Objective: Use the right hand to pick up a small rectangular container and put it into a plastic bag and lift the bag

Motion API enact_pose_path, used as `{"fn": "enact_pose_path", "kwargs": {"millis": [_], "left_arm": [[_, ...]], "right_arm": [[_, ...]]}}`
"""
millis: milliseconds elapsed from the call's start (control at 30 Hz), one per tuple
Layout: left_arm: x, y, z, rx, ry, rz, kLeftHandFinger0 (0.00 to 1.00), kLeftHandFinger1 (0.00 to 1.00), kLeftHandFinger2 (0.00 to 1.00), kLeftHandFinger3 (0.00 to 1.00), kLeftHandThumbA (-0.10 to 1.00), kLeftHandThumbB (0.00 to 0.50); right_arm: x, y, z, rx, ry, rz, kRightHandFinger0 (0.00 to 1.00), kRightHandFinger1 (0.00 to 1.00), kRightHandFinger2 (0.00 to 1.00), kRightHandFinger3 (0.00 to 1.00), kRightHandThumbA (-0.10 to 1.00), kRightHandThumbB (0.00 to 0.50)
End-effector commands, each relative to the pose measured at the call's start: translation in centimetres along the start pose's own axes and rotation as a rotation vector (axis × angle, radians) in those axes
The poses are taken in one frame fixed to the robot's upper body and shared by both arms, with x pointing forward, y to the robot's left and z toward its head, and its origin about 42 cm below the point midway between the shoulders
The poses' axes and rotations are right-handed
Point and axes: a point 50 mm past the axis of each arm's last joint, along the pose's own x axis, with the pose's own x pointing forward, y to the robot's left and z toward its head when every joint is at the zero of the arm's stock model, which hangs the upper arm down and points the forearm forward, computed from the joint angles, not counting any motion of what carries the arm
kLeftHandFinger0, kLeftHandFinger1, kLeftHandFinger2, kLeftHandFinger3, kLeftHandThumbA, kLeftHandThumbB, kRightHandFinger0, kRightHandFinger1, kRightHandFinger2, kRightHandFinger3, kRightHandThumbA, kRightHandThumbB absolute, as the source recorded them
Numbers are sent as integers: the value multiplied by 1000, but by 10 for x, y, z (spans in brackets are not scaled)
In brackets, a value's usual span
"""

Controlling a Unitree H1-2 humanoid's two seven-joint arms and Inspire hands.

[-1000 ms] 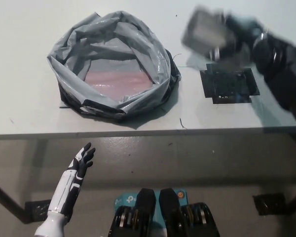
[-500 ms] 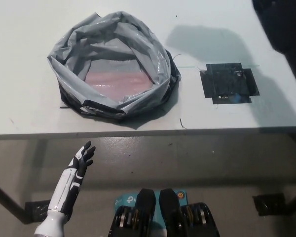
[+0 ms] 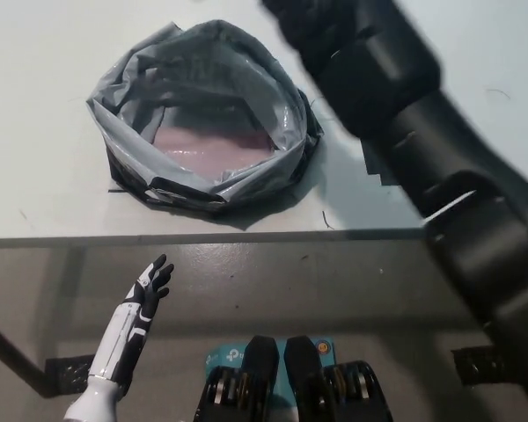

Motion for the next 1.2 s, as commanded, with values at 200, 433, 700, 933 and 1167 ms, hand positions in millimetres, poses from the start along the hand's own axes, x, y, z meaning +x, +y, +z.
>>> {"fn": "enact_pose_path", "kwargs": {"millis": [200,433,700,933,1167], "left_arm": [[6,3,10,31,-72,-19,1000,1000,1000,1000,1000,225],[8,4,12,9,-60,-23,1000,1000,1000,1000,1000,215],[10,6,15,26,-58,-28,1000,1000,1000,1000,1000,209],[10,5,14,32,-57,-34,1000,1000,1000,1000,983,199],[12,6,16,37,-65,-38,1000,1000,1000,1000,1000,208]], "right_arm": [[4,40,-1,41,53,2,0,154,614,557,-100,196],[-12,77,-25,115,136,38,0,247,661,680,-100,206],[-30,104,-48,139,218,69,0,290,743,812,-100,176],[-46,135,-53,160,241,113,0,304,761,859,-100,173],[-45,140,-53,99,322,243,774,1000,1000,1000,477,329]]}}
